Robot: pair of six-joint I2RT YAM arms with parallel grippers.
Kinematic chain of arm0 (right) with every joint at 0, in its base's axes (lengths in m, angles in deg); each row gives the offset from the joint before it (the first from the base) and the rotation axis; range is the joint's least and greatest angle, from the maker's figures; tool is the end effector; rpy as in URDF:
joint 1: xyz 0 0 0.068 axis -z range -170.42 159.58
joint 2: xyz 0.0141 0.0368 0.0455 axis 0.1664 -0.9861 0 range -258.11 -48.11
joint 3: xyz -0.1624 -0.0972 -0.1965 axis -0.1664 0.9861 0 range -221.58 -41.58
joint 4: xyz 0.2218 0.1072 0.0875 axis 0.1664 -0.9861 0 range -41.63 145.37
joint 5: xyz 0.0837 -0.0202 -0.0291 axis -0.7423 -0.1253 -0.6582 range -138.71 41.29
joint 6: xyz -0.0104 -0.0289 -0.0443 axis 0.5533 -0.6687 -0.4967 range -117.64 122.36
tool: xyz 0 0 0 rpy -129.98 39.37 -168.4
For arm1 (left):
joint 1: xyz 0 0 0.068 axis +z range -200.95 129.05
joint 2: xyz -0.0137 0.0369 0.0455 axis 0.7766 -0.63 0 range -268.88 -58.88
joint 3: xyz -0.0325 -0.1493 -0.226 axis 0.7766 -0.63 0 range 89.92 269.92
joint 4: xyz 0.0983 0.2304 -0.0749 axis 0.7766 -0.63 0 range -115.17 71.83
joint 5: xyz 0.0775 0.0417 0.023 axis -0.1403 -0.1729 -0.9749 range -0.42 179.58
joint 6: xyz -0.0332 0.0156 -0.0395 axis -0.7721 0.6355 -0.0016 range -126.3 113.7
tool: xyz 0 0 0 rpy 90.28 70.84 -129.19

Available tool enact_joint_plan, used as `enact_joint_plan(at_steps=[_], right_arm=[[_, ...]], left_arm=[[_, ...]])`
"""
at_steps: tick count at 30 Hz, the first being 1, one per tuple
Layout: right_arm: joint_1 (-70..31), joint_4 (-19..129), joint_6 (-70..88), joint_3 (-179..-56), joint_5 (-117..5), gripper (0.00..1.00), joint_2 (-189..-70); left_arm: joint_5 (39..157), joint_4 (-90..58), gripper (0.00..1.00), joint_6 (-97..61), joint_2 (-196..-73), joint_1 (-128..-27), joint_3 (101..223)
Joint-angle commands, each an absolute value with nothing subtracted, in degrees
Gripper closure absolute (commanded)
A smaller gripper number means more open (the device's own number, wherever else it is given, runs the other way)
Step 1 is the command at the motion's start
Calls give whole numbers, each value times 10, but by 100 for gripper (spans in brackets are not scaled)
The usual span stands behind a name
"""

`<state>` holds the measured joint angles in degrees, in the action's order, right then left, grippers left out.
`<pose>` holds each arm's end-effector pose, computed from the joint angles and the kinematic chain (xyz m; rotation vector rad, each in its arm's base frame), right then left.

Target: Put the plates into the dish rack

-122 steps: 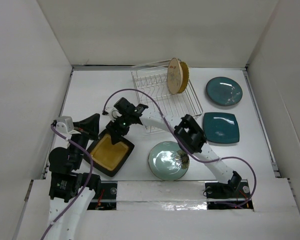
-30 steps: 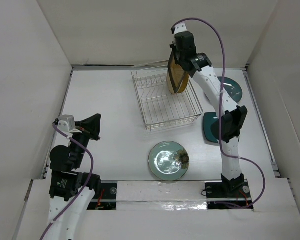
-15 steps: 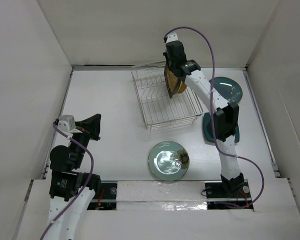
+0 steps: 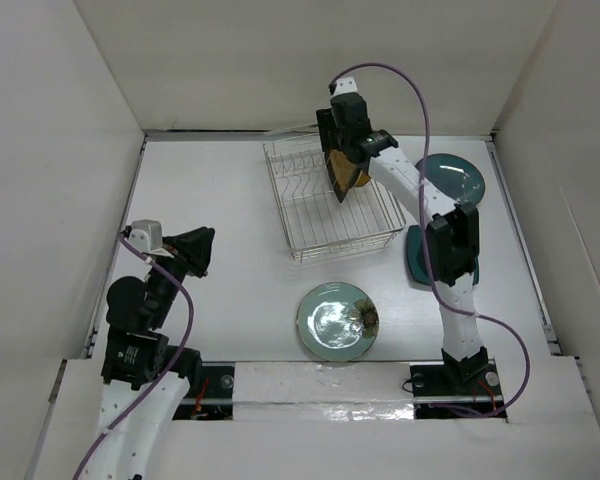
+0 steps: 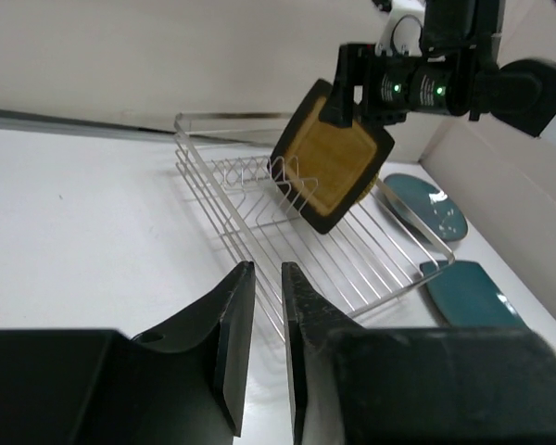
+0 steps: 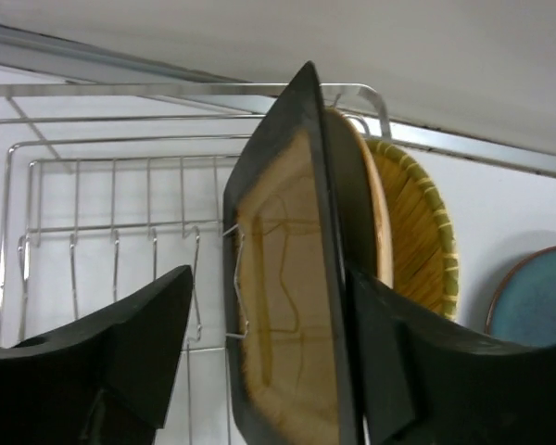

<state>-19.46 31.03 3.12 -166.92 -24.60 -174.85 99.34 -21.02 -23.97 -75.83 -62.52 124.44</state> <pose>0.4619 0.2398 0.3328 -0.2241 1.9666 -0.0882 0.0855 -0.0237 0.3494 0.0761 1.3355 -0.5450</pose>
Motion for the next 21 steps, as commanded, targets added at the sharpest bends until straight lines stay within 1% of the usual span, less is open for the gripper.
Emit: enact_joint_plan(at_steps=[1, 2, 4, 5, 6, 7, 8, 9, 10, 11, 12, 13, 14, 16, 17, 19, 20, 21], right_arm=[[-200, 364, 78, -1645, -281, 23, -1663], [-200, 367, 80, -1633, -286, 15, -1630], [-200, 391, 87, -1575, -289, 11, -1588], [-200, 402, 90, -1549, -296, 11, -1539], [-200, 414, 94, -1486, -301, 11, -1512], [-200, 445, 107, -1448, -305, 11, -1484], [-200, 465, 117, -1404, -321, 13, -1454], [-200, 485, 126, -1358, -335, 16, -1390], [-200, 530, 153, -1258, -350, 25, -1356], [-200, 554, 166, -1204, -387, 73, -1323], [-200, 585, 182, -1153, -403, 97, -1260], [-200, 625, 217, -1104, -412, 100, -1230], [-206, 646, 230, -1011, -434, 100, -1201], [-213, 687, 272, -929, -437, 100, -1128], [-213, 689, 282, -868, -442, 100, -1109], [-213, 676, 304, -819, -440, 100, -1054], [-213, 671, 307, -776, -444, 96, -1034], [-213, 661, 309, -757, -442, 92, -1016]], left_arm=[[1039, -185, 83, -241, -793, -628, 1253], [1044, -185, 80, -241, -799, -628, 1254], [1060, -185, 78, -241, -817, -628, 1254], [1067, -185, 75, -241, -824, -628, 1253], [1090, -185, 73, -245, -833, -628, 1253], [1101, -185, 72, -247, -850, -628, 1253], [1111, -172, 69, -248, -859, -628, 1252], [1121, -172, 67, -249, -868, -628, 1252], [1136, -171, 67, -253, -885, -628, 1252], [1143, -167, 66, -255, -893, -628, 1250], [1157, -164, 66, -258, -899, -628, 1248], [1164, -161, 65, -261, -914, -628, 1246], [1173, -155, 65, -268, -923, -628, 1244], [1202, -147, 65, -277, -956, -628, 1241], [1210, -143, 66, -284, -968, -635, 1239], [1214, -149, 66, -279, -1009, -665, 1244], [1211, -166, 66, -268, -1025, -693, 1252], [1206, -175, 66, -263, -1041, -693, 1255]])
